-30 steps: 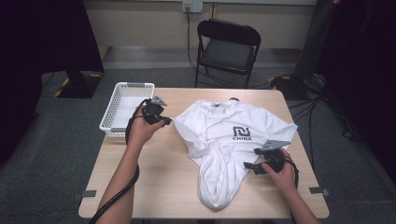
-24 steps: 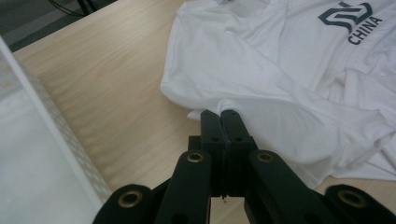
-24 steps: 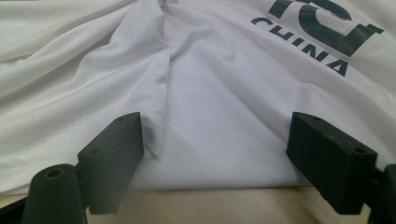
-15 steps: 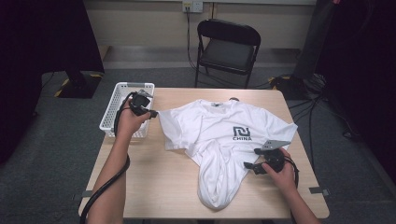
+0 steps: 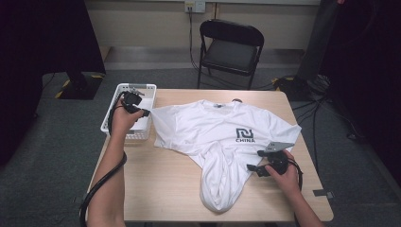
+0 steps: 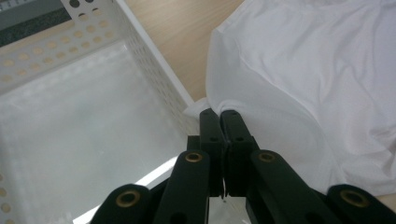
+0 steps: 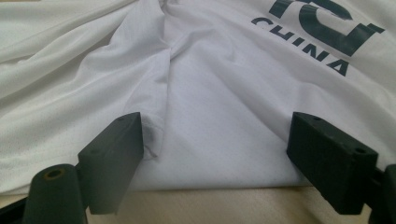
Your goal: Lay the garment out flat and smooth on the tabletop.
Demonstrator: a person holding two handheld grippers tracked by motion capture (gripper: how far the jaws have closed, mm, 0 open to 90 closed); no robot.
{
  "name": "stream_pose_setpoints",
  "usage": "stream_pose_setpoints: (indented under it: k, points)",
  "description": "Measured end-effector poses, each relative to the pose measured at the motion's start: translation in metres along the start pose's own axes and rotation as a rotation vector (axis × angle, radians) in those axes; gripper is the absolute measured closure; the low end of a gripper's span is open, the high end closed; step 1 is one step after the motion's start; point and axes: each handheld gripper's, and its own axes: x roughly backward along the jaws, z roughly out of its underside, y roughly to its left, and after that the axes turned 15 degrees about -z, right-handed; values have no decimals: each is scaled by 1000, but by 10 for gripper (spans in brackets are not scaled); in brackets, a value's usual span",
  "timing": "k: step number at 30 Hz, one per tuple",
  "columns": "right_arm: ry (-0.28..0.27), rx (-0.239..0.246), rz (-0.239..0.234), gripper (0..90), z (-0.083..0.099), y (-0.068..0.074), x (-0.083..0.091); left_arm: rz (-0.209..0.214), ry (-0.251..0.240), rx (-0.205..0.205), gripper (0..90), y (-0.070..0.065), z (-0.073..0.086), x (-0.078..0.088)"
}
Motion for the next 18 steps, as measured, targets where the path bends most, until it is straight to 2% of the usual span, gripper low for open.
stream_pose_setpoints:
  k: [4, 5, 7, 8, 9, 10, 11, 12, 13, 14, 16, 18]
  points:
    - [0, 1, 1, 179, 0, 0, 0, 2, 13, 7, 861, 0, 6, -3]
    - [1, 1, 1, 178, 0, 0, 0, -2, -10, 28, 824, 0, 8, -4]
    - [1, 1, 1, 178, 0, 0, 0, -6, -17, 36, 733, 0, 8, -3]
    - [1, 1, 1, 179, 0, 0, 0, -9, -27, 39, 733, -1, 8, -2]
    - [1, 1, 1, 178, 0, 0, 0, -14, -39, 39, 676, -3, 8, -1]
    - [1, 1, 1, 178, 0, 0, 0, -15, -51, 47, 574, -4, 8, 1]
    - [1, 1, 1, 178, 0, 0, 0, -10, -62, 64, 574, -6, 9, 3]
    - [1, 2, 2, 178, 0, 0, 0, -2, -75, 86, 474, -8, 10, 6]
    - [1, 3, 2, 178, 0, 0, 0, 0, -90, 93, 443, -10, 11, 8]
    - [1, 3, 2, 178, 0, 0, 0, -6, -99, 85, 443, -13, 13, 11]
    - [1, 3, 3, 178, 0, 0, 0, -16, -106, 69, 388, -21, 17, 18]
    - [1, 4, 3, 178, 0, 0, 0, -5, -115, 79, 338, -28, 22, 24]
